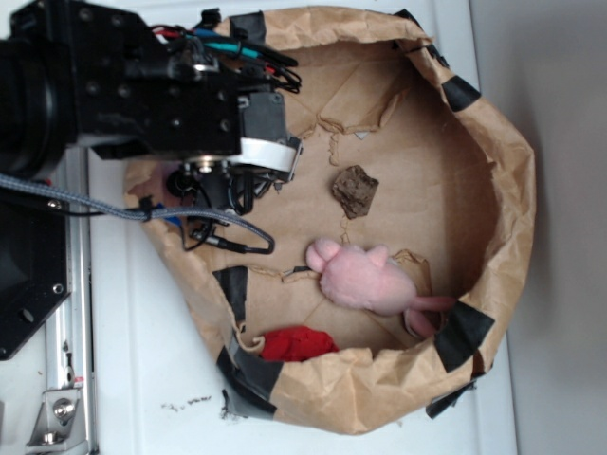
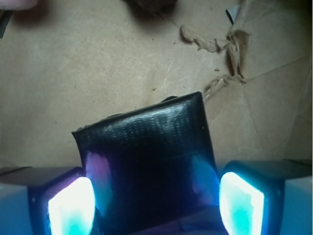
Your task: Grab the black box.
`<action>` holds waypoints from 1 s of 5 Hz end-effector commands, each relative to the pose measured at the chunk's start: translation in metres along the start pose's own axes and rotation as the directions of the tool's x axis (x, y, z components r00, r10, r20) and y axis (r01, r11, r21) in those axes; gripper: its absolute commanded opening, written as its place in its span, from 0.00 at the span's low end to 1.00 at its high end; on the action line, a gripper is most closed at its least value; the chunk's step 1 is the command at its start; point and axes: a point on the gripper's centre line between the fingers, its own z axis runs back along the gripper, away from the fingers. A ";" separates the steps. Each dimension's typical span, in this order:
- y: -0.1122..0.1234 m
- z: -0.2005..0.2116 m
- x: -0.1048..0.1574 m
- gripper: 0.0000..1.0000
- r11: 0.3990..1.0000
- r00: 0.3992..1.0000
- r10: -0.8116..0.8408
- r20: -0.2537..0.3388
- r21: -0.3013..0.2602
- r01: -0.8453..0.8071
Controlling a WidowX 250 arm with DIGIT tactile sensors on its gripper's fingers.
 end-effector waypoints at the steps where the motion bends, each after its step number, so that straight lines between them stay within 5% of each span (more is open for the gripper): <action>1: -0.007 0.002 0.014 1.00 1.000 1.000 -0.013 0.015 0.009 0.013; 2: -0.005 0.001 0.015 0.00 0.999 0.998 0.048 0.033 0.020 -0.049; 5: 0.007 0.021 0.020 0.00 0.996 0.993 0.088 0.075 -0.013 -0.087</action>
